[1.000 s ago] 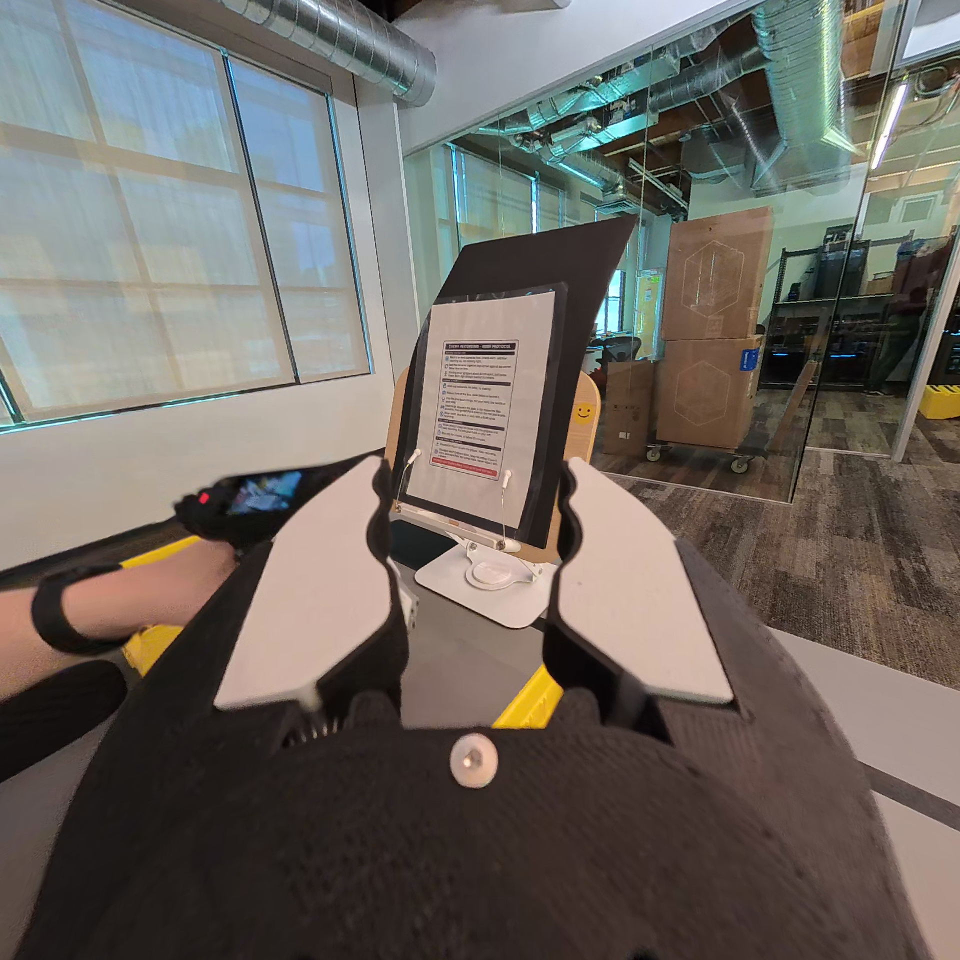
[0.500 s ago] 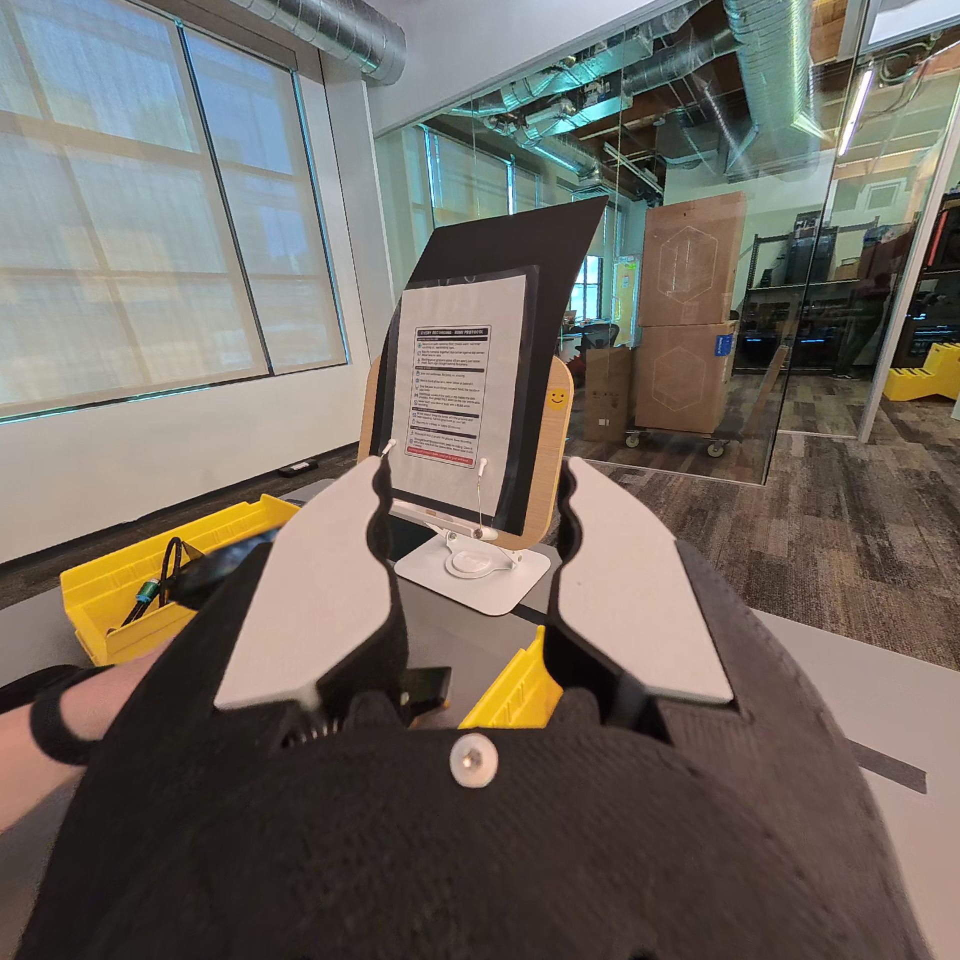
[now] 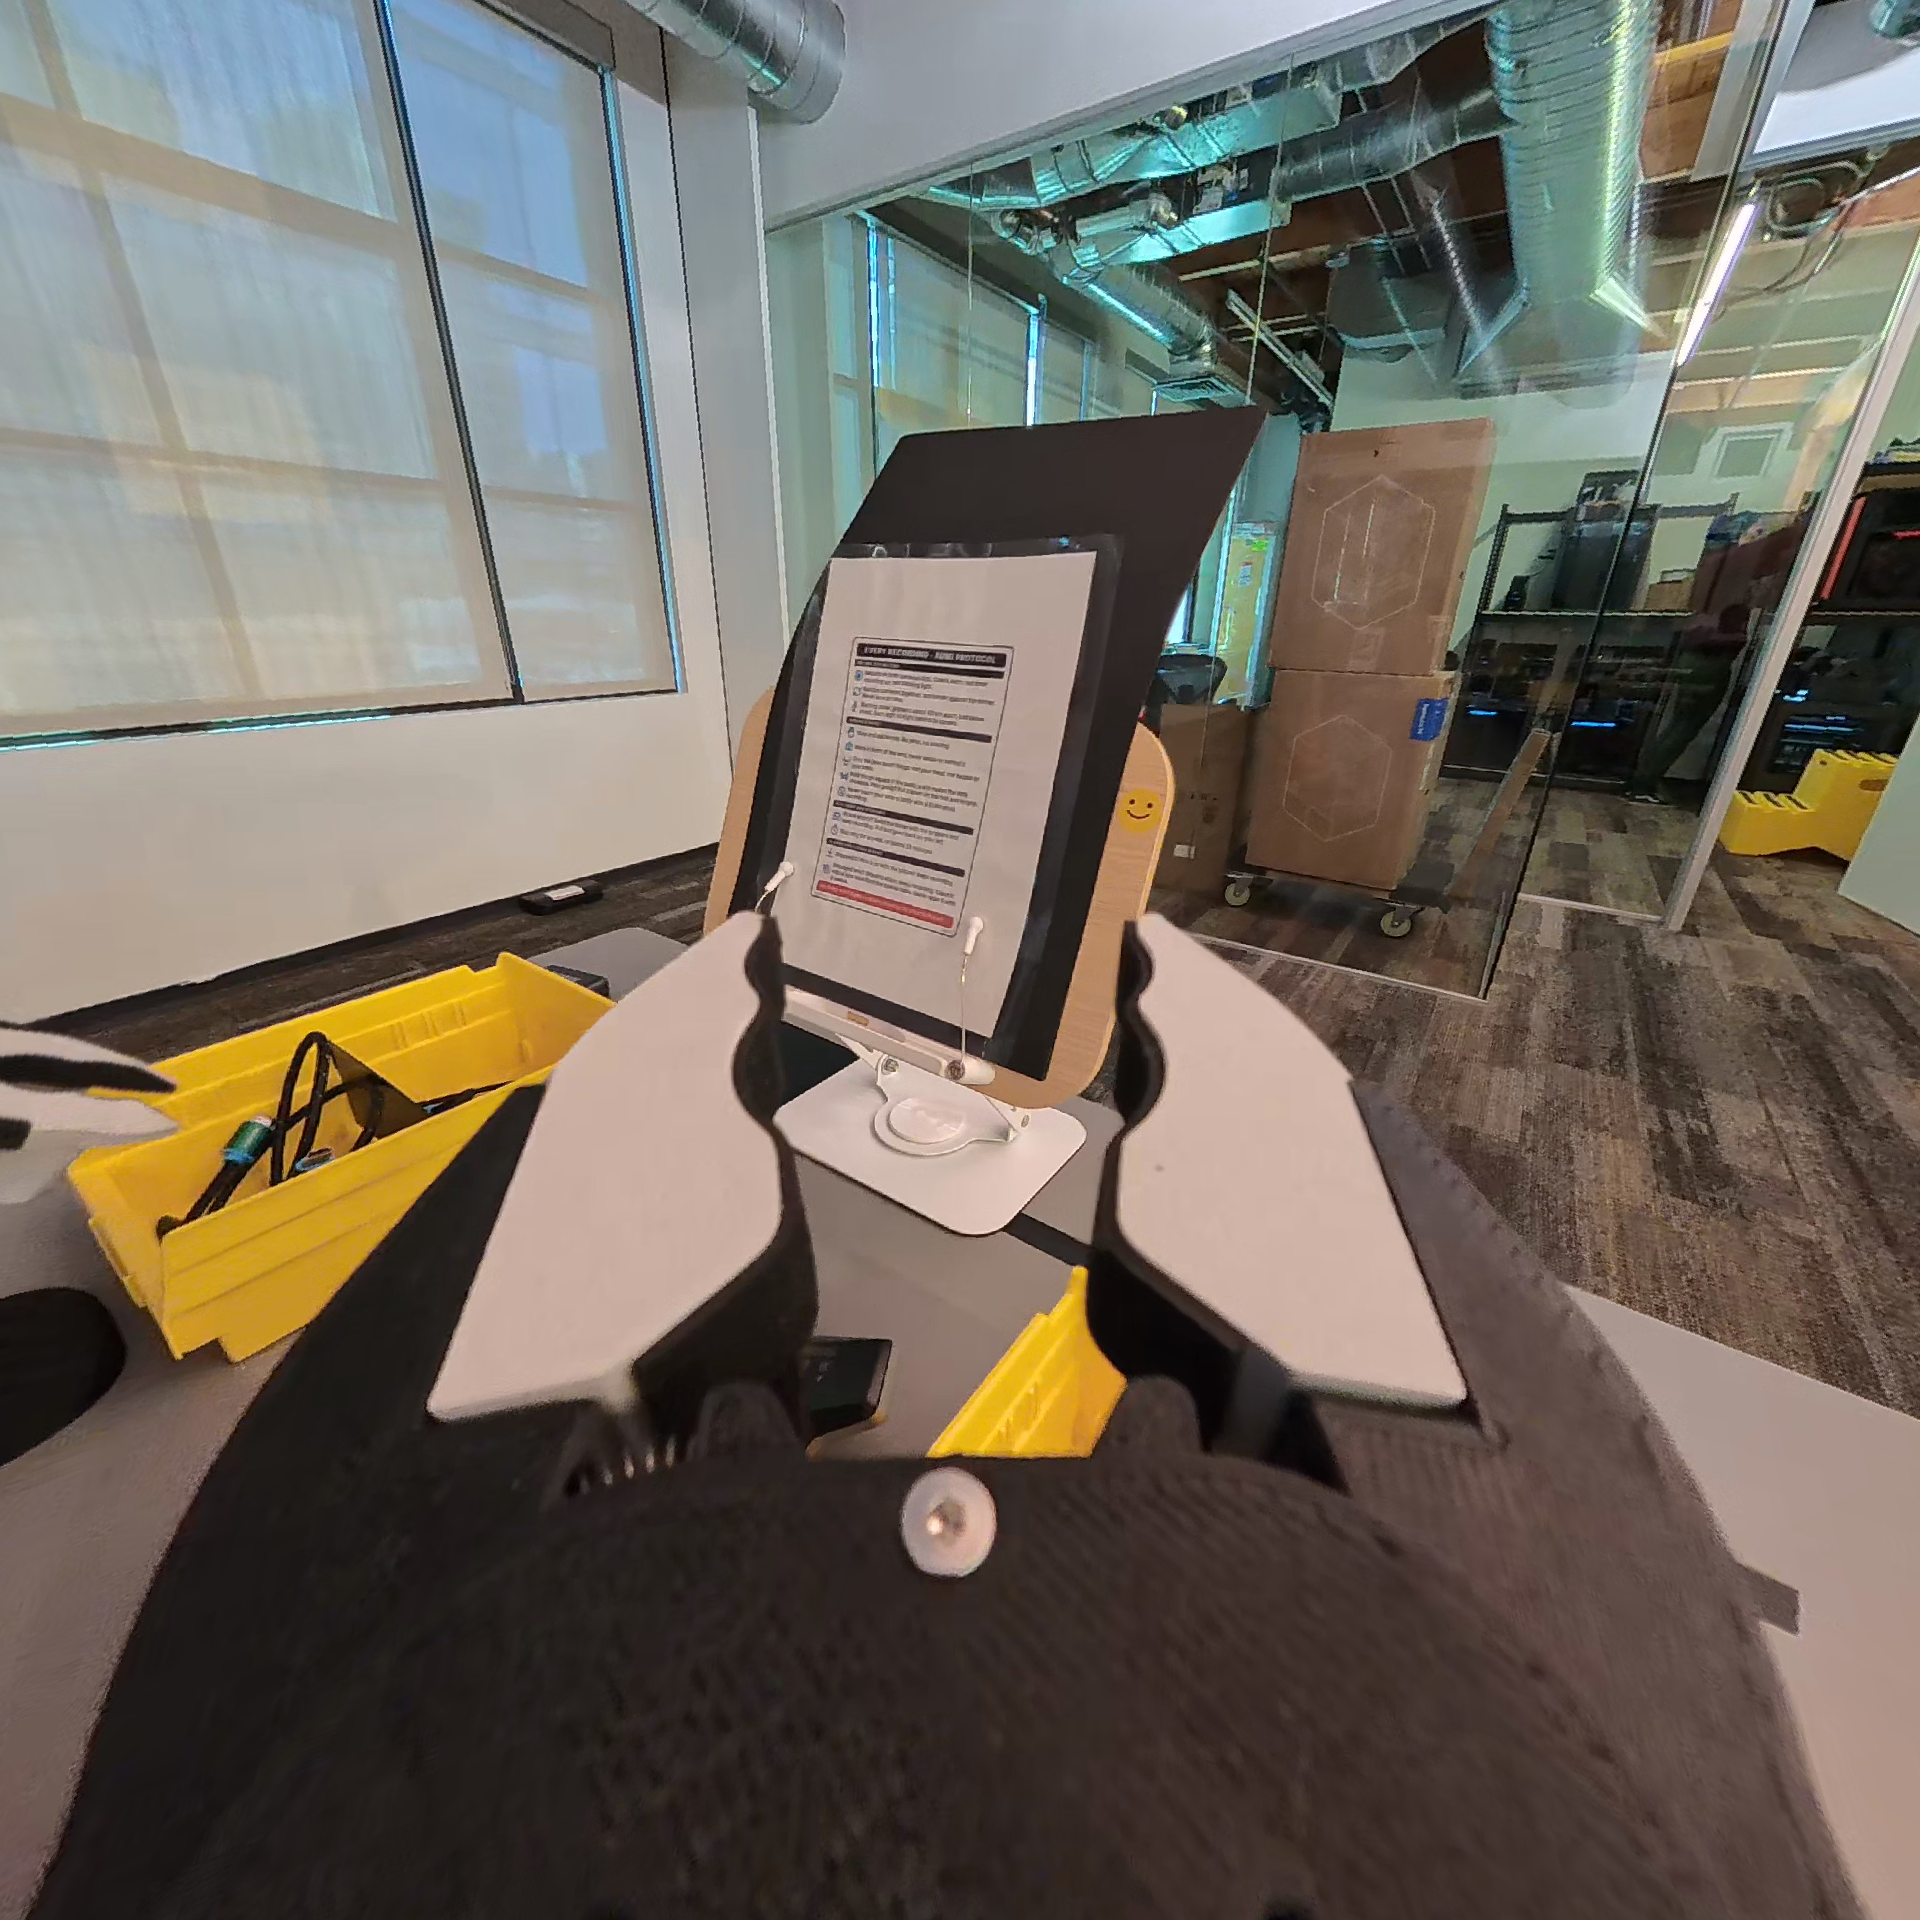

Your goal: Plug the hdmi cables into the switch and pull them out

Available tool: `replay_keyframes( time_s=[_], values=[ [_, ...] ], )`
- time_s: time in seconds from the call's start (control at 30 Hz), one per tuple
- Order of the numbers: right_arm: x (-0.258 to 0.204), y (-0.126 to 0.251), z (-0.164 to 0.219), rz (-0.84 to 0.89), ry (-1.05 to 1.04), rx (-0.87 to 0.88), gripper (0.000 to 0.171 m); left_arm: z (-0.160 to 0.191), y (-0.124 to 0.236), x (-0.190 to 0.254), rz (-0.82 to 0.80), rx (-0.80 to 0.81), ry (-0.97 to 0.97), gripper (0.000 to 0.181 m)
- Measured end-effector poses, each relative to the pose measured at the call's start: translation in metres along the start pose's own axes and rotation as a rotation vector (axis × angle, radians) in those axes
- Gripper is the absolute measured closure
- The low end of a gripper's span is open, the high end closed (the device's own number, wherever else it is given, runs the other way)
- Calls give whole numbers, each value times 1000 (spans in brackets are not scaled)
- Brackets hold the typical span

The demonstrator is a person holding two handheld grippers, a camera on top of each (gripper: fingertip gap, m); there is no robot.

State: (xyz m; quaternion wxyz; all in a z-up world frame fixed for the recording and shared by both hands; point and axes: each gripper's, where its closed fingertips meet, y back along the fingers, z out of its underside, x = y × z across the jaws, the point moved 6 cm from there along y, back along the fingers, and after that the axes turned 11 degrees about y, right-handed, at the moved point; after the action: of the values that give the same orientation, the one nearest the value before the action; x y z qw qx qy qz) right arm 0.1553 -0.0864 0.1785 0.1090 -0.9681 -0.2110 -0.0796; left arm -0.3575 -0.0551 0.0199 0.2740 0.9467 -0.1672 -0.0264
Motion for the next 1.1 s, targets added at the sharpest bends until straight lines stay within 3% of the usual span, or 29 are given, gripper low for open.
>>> replay_keyframes(
  time_s=[0.23, 0.6, 0.8, 1.1],
  values=[
    [5, 6, -2, 9, -30, 25, 109, 28, -55, -27, 70, -239, -249, 140],
    [12, 5, 7, 10, -54, -17, 109, 20, -81, -29, 271, -296, -124, 164],
    [10, 1, 10, 2, -41, -45, 109, 5, -57, -31, 299, -132, -89, 175],
    [-8, -12, 9, -57, -17, -49, 109, -64, 26, -7, 457, 210, -5, 175]
  ],
)
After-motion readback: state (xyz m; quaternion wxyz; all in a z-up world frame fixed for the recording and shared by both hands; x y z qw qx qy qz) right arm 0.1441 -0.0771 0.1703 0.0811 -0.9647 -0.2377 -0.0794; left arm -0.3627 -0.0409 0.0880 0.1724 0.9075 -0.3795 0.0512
